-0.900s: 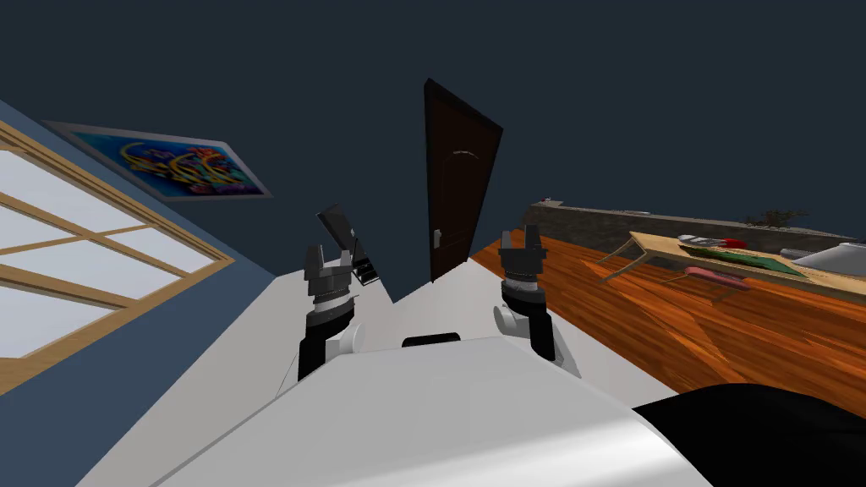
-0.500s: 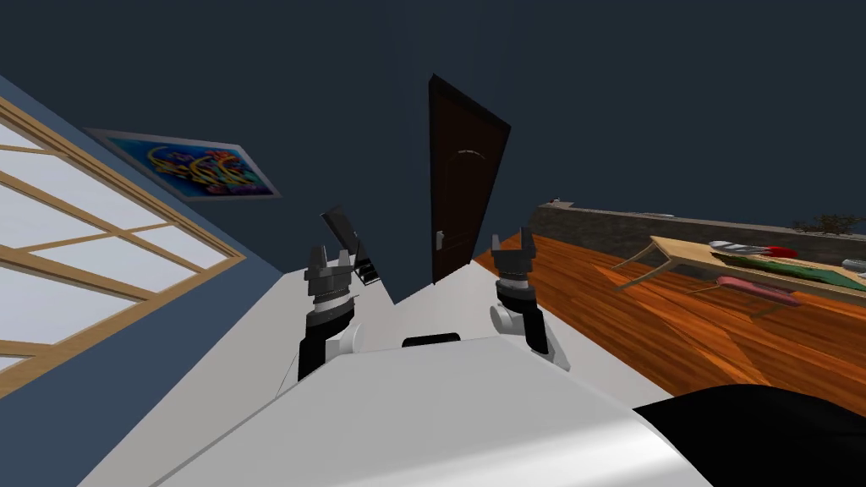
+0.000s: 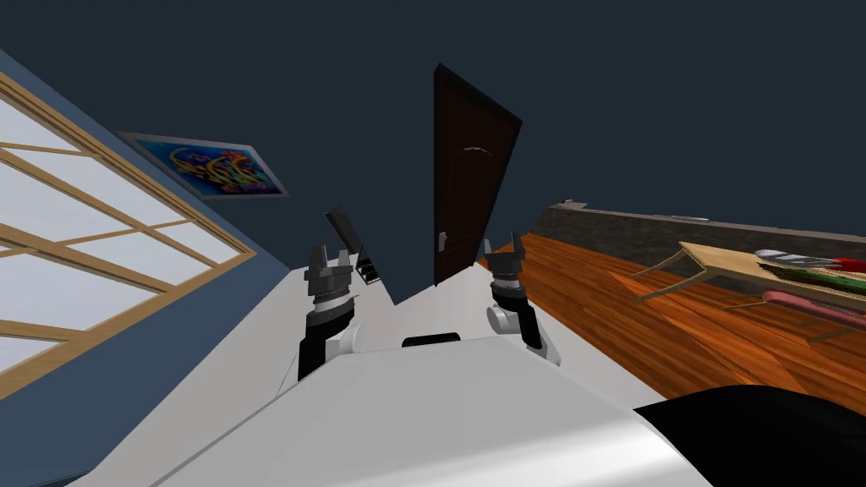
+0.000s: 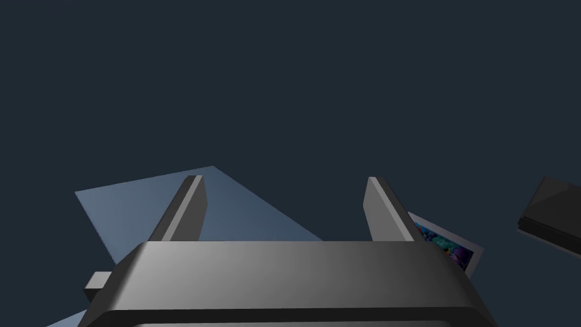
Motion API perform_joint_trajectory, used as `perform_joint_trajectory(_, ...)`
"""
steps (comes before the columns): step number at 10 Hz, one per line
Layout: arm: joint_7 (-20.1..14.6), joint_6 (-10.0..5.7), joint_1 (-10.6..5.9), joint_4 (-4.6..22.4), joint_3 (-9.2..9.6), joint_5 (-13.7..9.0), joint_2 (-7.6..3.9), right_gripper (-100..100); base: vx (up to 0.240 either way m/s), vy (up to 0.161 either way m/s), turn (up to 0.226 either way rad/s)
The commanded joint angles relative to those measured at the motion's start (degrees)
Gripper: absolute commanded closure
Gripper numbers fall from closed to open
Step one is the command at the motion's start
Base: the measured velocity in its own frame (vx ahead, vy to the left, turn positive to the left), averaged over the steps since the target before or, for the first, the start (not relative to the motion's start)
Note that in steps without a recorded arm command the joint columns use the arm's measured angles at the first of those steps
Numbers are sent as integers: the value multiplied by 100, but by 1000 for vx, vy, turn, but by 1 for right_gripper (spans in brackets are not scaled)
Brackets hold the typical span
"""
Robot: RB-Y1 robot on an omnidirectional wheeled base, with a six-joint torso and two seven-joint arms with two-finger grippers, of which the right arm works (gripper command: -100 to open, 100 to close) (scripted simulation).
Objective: Pull the door open
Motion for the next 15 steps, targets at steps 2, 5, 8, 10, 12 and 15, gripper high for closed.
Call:
perform_joint_trajectory(2, -364, 5, -81, 286, 168, -333, -203, -100, 100, -41, 89)
perform_joint_trajectory(5, -804, 9, -172, 636, 376, -748, -457, -100, 80, -51, 113)
perform_joint_trajectory(8, -1267, 13, -270, 1012, 599, -1193, -728, -100, 92, -45, 106)
perform_joint_trajectory(10, -1436, 14, -304, 1141, 676, -1346, -822, -100, 83, -46, 89)
perform_joint_trajectory(12, -1765, 17, -373, 1403, 831, -1656, -1011, -100, 67, -38, 78)
perform_joint_trajectory(15, -2098, 20, -442, 1669, 989, -1971, -1202, -100, 75, -52, 109)
